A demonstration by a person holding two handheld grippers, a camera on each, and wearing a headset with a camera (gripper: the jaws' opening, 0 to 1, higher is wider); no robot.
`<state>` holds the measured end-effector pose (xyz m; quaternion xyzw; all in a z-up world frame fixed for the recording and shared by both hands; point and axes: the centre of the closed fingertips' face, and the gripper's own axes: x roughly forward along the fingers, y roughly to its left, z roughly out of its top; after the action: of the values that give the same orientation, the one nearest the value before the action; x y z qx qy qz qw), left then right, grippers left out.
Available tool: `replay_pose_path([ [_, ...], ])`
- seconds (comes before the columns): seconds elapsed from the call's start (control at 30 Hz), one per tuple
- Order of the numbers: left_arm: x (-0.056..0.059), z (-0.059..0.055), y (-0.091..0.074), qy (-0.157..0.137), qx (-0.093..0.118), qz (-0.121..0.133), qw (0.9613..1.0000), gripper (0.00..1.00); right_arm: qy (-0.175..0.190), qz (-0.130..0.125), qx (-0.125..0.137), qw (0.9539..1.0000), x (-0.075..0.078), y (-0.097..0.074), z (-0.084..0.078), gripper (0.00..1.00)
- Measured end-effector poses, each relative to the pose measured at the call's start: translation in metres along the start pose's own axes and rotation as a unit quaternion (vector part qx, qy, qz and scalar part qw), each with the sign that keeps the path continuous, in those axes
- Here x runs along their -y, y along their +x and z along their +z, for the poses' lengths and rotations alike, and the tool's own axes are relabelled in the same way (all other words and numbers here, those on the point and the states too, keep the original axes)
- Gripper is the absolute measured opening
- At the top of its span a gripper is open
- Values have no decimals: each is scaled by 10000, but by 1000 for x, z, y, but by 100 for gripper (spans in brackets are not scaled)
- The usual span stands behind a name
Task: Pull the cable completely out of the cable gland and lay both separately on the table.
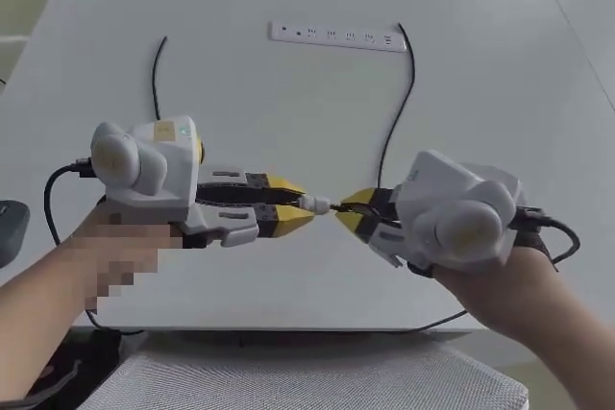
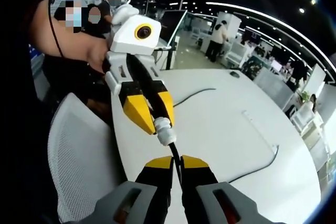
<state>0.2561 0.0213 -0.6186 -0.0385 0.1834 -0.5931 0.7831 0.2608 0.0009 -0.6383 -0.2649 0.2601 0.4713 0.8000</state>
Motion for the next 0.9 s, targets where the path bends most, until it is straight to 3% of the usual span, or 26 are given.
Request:
replay_pose_path([
  [0.2, -3, -1, 1, -29, -11, 44, 10000, 15, 93, -85, -51, 9999, 3, 2, -2, 0],
  [0.27, -5, -1, 0, -71, 0, 54, 10000, 15, 46, -150, -127, 9998, 6, 2, -9, 0],
  [0.37, -4, 1, -2, -191, 99, 24, 9998, 15, 277, -186, -145, 9993, 11, 0, -15, 0],
  [0.5, -2, 4, -3, -217, 165, 47, 9996, 15, 459, -380, -355, 9976, 20, -2, -31, 0],
  [0.7, 1, 3, 0, -295, 210, 29, 9993, 15, 1062, -617, -445, 9914, 29, -1, -50, 0],
  [0.9, 3, -2, 5, -265, 114, -23, 9996, 15, 1641, -890, -655, 9802, 34, 5, -71, 0],
])
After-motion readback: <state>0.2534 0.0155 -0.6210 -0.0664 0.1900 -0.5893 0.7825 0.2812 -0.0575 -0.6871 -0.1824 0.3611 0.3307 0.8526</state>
